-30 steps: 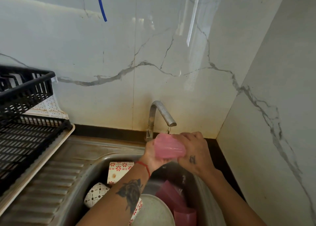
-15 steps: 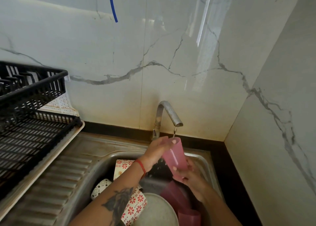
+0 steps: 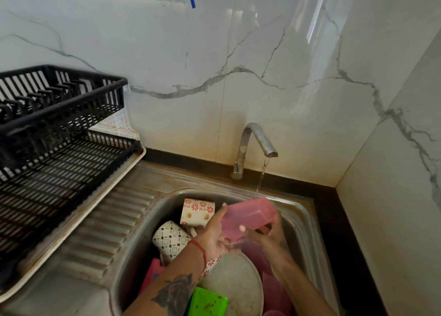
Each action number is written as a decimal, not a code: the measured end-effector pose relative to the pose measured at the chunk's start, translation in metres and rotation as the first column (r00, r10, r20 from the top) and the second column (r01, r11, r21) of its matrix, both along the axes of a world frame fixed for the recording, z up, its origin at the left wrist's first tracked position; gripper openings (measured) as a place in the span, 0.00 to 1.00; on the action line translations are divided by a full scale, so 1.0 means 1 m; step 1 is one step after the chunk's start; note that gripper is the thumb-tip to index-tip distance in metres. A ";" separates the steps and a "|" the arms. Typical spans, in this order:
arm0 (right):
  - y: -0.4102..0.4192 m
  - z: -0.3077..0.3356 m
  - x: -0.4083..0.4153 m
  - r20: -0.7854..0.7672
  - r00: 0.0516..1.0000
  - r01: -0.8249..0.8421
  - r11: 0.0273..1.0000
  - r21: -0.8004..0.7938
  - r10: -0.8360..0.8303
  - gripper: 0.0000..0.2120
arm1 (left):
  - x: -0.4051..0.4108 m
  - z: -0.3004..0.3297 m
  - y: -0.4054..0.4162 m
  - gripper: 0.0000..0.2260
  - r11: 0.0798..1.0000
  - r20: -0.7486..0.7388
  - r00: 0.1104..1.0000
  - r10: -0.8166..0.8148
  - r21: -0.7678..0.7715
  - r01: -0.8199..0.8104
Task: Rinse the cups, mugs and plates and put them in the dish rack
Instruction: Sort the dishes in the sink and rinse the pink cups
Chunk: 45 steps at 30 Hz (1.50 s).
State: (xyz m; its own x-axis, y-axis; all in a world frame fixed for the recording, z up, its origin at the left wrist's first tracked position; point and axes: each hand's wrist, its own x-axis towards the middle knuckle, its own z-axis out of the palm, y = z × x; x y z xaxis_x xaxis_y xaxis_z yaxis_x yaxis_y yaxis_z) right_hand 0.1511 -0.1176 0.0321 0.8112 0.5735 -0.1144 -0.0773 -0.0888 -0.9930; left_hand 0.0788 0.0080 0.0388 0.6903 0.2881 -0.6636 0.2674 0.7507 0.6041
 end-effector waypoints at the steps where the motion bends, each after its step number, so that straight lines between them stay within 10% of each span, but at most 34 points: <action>1: 0.000 -0.002 0.000 0.020 1.000 -0.008 1.000 -0.010 0.008 0.45 | -0.001 -0.002 -0.004 0.27 1.000 -0.002 1.000 0.005 -0.028 -0.005; 6: 0.006 -0.007 0.000 0.171 0.984 -0.021 0.993 -0.118 0.041 0.35 | -0.019 -0.011 -0.008 0.27 0.999 0.013 0.999 0.030 -0.017 -0.030; 13: 0.044 -0.005 -0.018 0.216 0.954 -0.162 0.964 -0.211 0.208 0.37 | -0.077 -0.016 0.041 0.13 0.895 -0.038 0.969 0.243 0.393 -0.209; 19: 0.119 0.016 -0.067 0.248 0.920 -0.285 0.952 -0.111 0.305 0.35 | -0.159 -0.009 0.101 0.07 0.455 0.128 0.871 0.475 0.811 -0.367; 25: 0.226 0.042 -0.133 0.253 0.860 -0.458 0.889 0.003 0.443 0.36 | -0.244 0.015 0.152 0.15 -0.105 0.015 0.828 0.560 0.993 0.053; 40: 0.363 0.021 -0.242 0.558 0.450 -0.643 0.686 -0.339 0.697 0.32 | -0.298 -0.023 0.155 0.29 -0.289 -0.440 0.772 0.460 0.748 0.598; 45: 0.371 0.018 -0.241 0.529 0.476 -0.485 0.712 -0.508 0.703 0.37 | -0.301 -0.018 0.141 0.27 -0.289 -0.468 0.755 0.459 0.725 0.625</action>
State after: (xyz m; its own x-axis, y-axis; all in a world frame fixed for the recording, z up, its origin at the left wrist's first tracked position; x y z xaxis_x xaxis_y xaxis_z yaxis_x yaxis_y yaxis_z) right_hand -0.0900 0.2538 0.0505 0.1915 0.9796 0.0602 0.7348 -0.1025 -0.6705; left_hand -0.2223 0.1490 0.0209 0.5704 0.7911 0.2210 0.7904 -0.6018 0.1143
